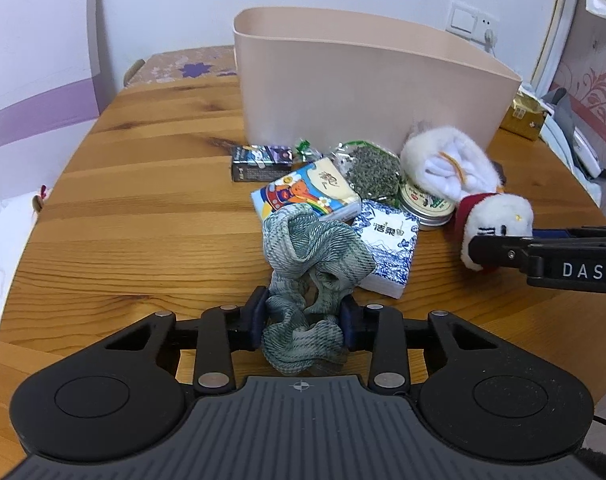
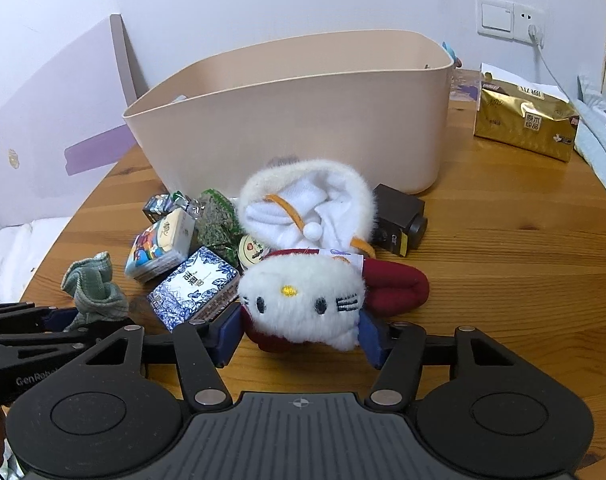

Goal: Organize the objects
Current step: 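Close the left tool on the scrunchie while the right tool grasps the Hello Kitty plush, then lift and carry the scrunchie and plush with both tools over the beige bin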

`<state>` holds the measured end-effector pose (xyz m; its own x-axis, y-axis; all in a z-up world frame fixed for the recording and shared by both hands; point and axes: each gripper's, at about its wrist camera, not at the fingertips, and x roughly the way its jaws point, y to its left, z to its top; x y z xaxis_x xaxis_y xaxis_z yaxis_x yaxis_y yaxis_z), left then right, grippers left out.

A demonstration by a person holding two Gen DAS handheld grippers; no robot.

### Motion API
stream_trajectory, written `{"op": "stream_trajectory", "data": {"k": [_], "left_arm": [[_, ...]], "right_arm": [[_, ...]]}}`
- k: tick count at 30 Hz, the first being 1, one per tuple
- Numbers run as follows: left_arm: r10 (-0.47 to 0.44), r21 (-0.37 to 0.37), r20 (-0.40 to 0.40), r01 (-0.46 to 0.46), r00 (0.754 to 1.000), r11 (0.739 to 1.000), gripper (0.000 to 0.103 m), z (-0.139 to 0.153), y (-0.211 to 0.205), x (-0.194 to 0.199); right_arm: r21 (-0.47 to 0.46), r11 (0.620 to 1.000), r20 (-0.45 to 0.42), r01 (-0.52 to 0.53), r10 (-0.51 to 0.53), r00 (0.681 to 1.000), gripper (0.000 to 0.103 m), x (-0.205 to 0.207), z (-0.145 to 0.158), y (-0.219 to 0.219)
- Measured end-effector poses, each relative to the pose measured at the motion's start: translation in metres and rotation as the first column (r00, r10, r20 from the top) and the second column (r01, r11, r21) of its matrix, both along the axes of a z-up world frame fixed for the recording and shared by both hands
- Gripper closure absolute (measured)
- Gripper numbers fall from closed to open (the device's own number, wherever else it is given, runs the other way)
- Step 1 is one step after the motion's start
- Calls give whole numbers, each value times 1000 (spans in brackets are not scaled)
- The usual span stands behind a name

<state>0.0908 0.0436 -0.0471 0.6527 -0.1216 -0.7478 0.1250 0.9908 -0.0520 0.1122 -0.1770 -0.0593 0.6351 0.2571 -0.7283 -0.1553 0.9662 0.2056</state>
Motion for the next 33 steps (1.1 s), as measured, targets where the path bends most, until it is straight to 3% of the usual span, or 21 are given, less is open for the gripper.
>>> {"op": "stream_trajectory", "data": {"k": [12,33], "left_arm": [[5,8,61,-5,998,1000,67,20,2,-6],[-16,34,248,8,968,999,67,85,-12,16]], "right_arm": [[-1,1000,44,-15,15,999,47,-9,11,-4],[-26,999,236,32,-25,972,47,-13,74,-27]]}}
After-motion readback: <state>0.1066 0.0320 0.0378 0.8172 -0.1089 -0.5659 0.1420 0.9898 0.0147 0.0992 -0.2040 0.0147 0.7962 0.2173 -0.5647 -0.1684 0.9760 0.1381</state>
